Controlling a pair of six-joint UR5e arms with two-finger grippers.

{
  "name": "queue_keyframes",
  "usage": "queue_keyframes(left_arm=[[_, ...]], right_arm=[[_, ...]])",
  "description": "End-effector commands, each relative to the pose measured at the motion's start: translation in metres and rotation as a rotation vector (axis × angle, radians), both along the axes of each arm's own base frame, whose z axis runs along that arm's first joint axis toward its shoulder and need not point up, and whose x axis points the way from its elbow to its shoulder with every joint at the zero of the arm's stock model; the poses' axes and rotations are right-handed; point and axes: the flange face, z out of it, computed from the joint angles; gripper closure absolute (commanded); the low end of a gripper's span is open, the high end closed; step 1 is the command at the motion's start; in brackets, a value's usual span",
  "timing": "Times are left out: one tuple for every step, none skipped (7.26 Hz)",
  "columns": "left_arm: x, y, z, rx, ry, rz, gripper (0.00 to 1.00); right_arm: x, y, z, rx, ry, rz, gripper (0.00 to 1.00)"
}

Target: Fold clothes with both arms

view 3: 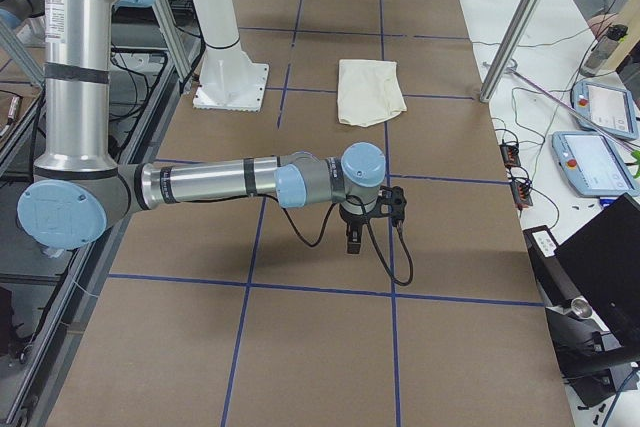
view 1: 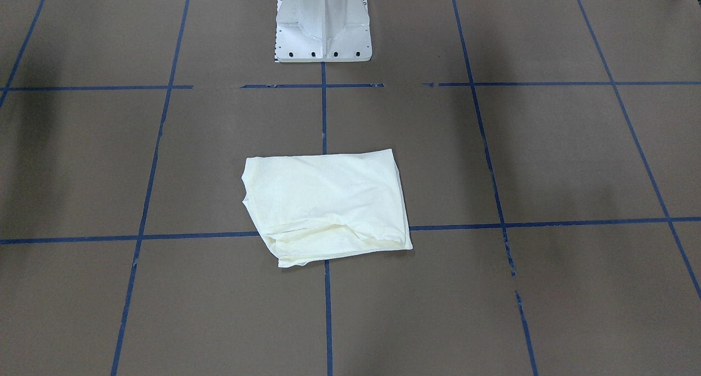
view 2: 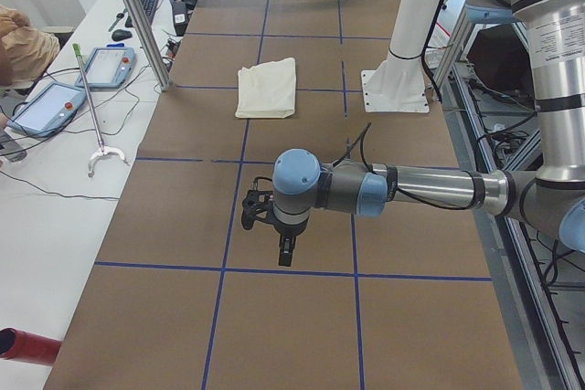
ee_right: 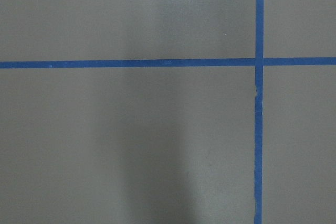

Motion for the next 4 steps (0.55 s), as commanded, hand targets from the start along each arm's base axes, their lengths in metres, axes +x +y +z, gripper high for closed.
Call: queue_keyframes(left_arm=[[-0.0002, -0.0026, 0.0067, -0.011, -0.006, 0.002, 0.00], [-0.0020, -0.0081, -0.0031, 0.019, -0.057, 0.001, 0.00], [-0.0025, -0.0118, -0.0009, 0.016, -0.064, 0.002, 0.00], [-0.0026, -0.0125, -0.0021, 0.019, -0.065, 0.001, 0.00]], right_arm=[[-0.0005, 0.0005, 0.0006, 0.001, -0.003, -0.001, 0.00], [-0.0005, 0.0009, 0.0005, 0.016, -0.007, -0.001, 0.00], [-0.0007, -0.0001, -0.0021, 0.038, -0.010, 0.000, 0.00], [-0.0006, 0.0008, 0.0003, 0.041, -0.012, -0.001, 0.00]])
